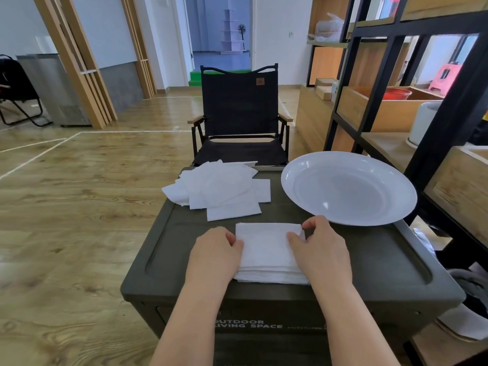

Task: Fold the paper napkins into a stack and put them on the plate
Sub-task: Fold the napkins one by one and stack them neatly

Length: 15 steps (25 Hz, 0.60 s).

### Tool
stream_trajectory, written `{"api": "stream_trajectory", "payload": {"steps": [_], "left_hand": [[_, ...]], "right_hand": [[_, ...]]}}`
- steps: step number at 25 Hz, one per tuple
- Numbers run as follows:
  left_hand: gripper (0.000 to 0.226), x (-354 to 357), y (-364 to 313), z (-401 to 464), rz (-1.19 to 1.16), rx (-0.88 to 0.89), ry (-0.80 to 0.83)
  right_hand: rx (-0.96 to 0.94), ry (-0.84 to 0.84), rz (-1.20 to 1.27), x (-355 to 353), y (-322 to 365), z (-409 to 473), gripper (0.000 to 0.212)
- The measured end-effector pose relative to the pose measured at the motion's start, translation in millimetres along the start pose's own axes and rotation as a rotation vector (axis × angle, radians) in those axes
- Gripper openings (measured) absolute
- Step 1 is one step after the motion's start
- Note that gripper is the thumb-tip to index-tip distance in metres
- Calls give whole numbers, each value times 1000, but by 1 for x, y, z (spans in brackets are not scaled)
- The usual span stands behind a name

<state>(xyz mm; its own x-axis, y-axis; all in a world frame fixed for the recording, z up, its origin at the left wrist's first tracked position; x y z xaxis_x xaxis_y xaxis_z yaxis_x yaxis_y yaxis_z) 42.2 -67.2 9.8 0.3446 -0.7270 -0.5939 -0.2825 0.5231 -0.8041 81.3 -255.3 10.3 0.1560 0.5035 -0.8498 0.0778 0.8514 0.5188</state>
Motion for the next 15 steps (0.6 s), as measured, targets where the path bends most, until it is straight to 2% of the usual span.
{"api": "stream_trajectory", "payload": {"steps": [3,5,7,8,10,12,15], "left_hand": [[12,-4,-1,12,23,-37,50],[16,-16,-5,29,31,13,-77],[24,-25,-12,54,112,151,-240],[30,-23,-16,67,195,230,-260],[39,-11,-25,92,354,370,-176],[37,3,-27,110,411,422,-62],[26,10,-21,124,497,461,-125]], "right_hand": [[12,32,25,-1,0,1,29],[26,9,95,-4,0,1,29],[28,-41,186,-9,0,3,27],[22,-61,226,-10,1,3,25],[11,-75,291,-9,1,5,23],[13,-67,339,-7,1,7,22],[19,-54,390,-5,1,10,20]]}}
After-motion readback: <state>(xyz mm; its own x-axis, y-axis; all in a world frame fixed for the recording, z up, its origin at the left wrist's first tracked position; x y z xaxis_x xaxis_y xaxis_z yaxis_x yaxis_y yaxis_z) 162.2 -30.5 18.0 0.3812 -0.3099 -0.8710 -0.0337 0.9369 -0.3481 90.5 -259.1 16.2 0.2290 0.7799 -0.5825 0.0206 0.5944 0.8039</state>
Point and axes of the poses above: each hand's wrist, its own z-axis towards the middle knuckle, its own x-axis out of the palm, y = z × x, the point moved 4 cm from there along z, towards the middle knuckle, and after that the axes turned 14 degrees about -z, right-handed, at the moved point
